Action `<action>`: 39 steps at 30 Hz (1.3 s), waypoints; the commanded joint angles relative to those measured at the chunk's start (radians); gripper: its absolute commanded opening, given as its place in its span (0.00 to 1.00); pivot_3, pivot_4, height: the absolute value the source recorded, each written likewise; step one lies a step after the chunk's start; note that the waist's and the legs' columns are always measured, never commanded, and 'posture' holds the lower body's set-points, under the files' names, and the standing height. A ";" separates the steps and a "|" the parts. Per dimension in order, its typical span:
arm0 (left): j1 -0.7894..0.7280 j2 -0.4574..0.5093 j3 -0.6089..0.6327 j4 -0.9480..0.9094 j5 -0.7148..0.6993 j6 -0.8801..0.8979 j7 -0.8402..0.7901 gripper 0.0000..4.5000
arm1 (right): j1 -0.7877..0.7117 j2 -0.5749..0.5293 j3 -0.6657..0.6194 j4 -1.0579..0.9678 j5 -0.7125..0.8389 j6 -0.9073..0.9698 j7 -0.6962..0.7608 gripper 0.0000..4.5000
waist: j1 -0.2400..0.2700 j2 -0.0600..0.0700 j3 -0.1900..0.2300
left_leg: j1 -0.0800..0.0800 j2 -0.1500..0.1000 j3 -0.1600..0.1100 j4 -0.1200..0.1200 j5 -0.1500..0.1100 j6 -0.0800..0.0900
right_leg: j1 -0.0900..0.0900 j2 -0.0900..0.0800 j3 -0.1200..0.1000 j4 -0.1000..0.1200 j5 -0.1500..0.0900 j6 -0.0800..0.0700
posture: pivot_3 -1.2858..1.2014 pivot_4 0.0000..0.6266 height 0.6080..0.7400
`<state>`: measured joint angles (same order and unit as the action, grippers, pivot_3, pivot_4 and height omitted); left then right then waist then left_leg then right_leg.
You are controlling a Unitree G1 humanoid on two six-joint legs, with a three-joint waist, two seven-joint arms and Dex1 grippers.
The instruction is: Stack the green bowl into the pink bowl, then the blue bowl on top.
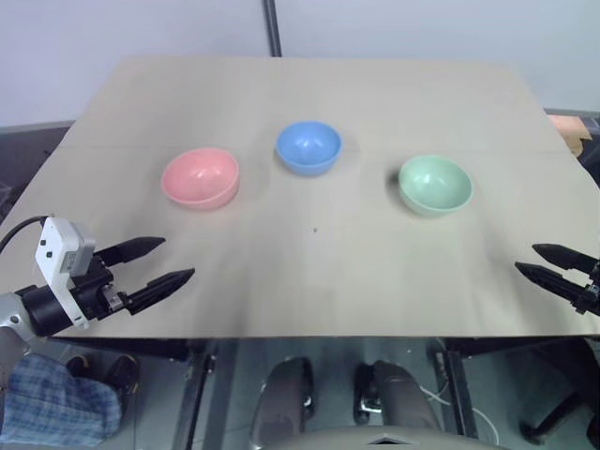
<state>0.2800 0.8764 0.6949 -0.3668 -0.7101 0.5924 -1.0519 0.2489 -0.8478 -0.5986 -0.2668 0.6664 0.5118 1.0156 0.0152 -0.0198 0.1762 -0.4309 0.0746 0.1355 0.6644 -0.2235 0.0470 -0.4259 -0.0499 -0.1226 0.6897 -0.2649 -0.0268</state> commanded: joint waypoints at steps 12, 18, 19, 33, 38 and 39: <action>-0.008 -0.004 -0.023 0.119 0.040 -0.114 -0.072 1.00 | -0.020 -0.025 -0.039 -0.027 0.008 -0.008 0.000 0.64 | 0.000 0.001 0.000 | 0.000 0.000 0.000 0.000 0.000 0.000 | 0.000 0.000 0.000 0.000 0.000 0.000 | 0.52 0.24 1.00; -0.011 -0.002 -0.024 0.138 0.043 -0.128 -0.086 1.00 | -0.028 -0.027 -0.038 -0.031 0.012 -0.005 0.001 0.64 | 0.000 0.001 0.000 | 0.000 0.000 0.000 0.000 0.000 0.000 | 0.000 0.000 0.000 -0.001 0.000 0.000 | 0.52 0.24 1.00; -0.013 -0.002 -0.025 0.142 0.044 -0.130 -0.087 1.00 | -0.031 -0.027 -0.036 -0.033 0.013 -0.004 0.000 0.64 | 0.000 0.001 -0.001 | 0.000 0.000 0.000 0.000 0.000 0.000 | 0.000 0.000 0.000 -0.001 0.000 0.000 | 0.52 0.24 1.00; -0.331 0.064 -0.259 0.215 0.177 -0.138 0.012 1.00 | -0.070 -0.012 -0.050 -0.188 0.195 0.061 0.011 0.64 | 0.003 0.001 -0.001 | 0.000 0.000 -0.001 0.000 0.000 0.001 | 0.001 0.000 -0.001 -0.001 0.000 0.000 | 0.52 0.24 1.00; -0.542 0.104 -0.450 0.319 0.318 -0.163 0.031 1.00 | -0.103 -0.015 -0.048 -0.252 0.273 0.091 -0.023 0.64 | 0.002 0.000 0.000 | 0.000 0.000 -0.001 0.000 0.002 0.005 | 0.001 0.001 -0.001 -0.002 0.000 0.001 | 0.52 0.24 1.00; -0.571 0.112 -0.488 0.335 0.353 -0.178 0.027 1.00 | -0.110 -0.016 -0.050 -0.263 0.288 0.095 -0.034 0.64 | 0.002 0.000 0.000 | 0.000 0.000 -0.001 0.000 0.002 0.004 | 0.002 0.002 -0.001 -0.002 0.000 0.001 | 0.52 0.24 1.00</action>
<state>-0.2655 0.9614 0.2402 -0.0439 -0.4054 0.4475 -1.0252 0.1538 -0.8567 -0.6089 -0.4874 0.9112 0.6036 0.9948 0.0172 -0.0197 0.1761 -0.4309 0.0743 0.1350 0.6641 -0.2214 0.0514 -0.4242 -0.0482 -0.1236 0.6881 -0.2645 -0.0262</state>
